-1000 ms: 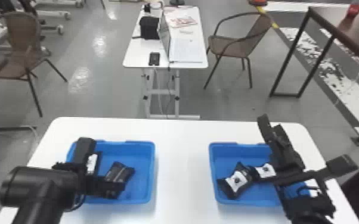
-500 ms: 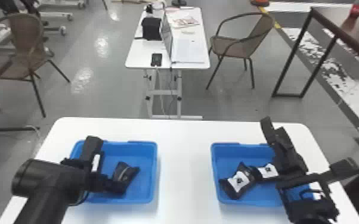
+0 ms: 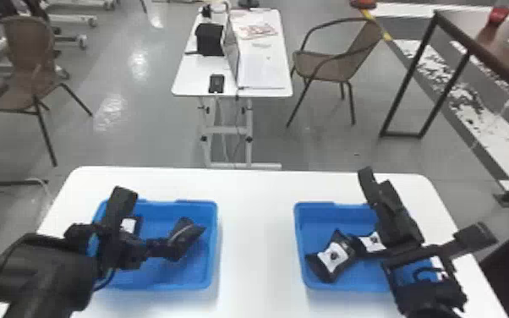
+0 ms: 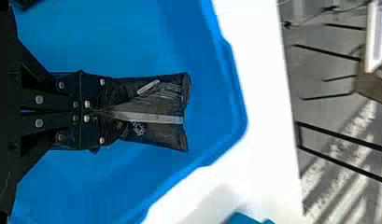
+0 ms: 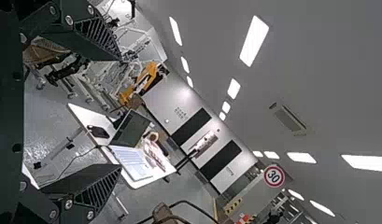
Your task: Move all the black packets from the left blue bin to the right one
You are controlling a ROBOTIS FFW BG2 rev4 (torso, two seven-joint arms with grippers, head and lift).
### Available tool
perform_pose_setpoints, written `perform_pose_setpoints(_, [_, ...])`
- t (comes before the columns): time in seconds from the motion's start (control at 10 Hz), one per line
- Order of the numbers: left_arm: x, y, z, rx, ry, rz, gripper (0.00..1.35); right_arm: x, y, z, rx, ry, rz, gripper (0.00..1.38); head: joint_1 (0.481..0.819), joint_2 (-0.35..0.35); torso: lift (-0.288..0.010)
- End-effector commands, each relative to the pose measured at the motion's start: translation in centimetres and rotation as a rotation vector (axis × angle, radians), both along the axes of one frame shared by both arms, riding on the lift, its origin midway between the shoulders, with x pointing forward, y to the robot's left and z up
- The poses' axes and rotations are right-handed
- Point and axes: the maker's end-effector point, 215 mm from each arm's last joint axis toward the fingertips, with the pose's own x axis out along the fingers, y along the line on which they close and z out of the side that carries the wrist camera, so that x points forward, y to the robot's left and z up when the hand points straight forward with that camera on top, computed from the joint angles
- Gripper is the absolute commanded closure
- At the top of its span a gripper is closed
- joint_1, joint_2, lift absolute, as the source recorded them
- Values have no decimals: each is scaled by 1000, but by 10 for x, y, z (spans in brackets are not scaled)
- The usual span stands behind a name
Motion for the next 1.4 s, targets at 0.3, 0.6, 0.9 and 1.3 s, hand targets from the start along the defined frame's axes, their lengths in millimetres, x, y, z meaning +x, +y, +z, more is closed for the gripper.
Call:
perform_pose_setpoints(0.3, [18, -71, 123, -208, -437, -112, 1220, 1, 45, 2, -8, -18, 119, 213, 695, -73, 0])
perform_pose_setpoints(0.6, [44, -158, 156, -282, -520, -313, 1217, 16, 94, 19, -40, -48, 246, 213, 695, -95, 0])
perform_pose_setpoints(0.9, [52, -221, 170, -328, -509, -438, 1217, 21, 143, 26, -35, -52, 352, 209, 695, -124, 0])
perform_pose_setpoints(1.3, [46, -255, 181, -389, -496, -475, 1217, 25, 164, 21, -39, -36, 393, 233, 695, -133, 0])
